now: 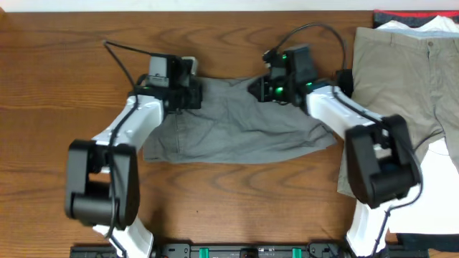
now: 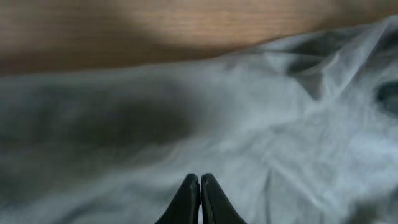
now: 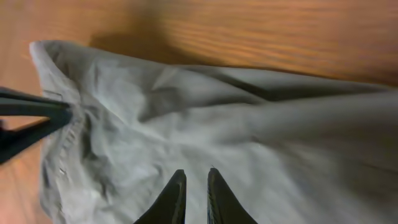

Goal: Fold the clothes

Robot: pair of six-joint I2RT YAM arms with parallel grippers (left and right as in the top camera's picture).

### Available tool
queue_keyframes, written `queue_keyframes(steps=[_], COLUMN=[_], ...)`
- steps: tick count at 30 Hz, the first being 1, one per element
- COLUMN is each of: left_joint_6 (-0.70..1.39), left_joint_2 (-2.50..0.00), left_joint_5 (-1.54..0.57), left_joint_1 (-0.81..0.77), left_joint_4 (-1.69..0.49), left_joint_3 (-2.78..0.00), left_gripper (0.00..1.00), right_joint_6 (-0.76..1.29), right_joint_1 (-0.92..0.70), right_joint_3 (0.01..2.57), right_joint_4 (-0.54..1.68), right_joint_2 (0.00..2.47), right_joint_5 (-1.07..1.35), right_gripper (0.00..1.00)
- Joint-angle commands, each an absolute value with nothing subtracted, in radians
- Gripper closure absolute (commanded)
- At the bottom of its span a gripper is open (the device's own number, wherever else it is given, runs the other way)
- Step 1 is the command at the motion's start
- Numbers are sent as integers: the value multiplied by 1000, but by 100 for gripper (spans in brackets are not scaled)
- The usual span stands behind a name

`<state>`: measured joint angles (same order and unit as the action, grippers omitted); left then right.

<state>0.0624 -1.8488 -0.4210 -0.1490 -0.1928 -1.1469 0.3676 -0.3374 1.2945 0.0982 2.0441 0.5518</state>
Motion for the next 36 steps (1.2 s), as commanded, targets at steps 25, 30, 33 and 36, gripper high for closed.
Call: queue_keyframes(steps=[25, 30, 33, 36], left_joint_6=[307, 270, 254, 244], left_joint_2=[-2046, -2046, -2046, -2046], left_joint_5=[-372, -347, -346, -346], left_joint_1=[-10, 13, 22, 32], left_joint_4=[25, -24, -46, -53], left_joint_3=[-1150, -1150, -1150, -1150], left_gripper=[94, 94, 94, 94], right_joint_6=[784, 742, 738, 739], right_joint_1=[-216, -52, 37, 110], right_joint_3=[1303, 1303, 1303, 1303], right_joint_4=[-461, -461, -461, -461], right_joint_2=[2401, 2401, 2401, 2401], right_joint_5=[498, 717, 812, 878], right_gripper=[88, 91, 92, 93])
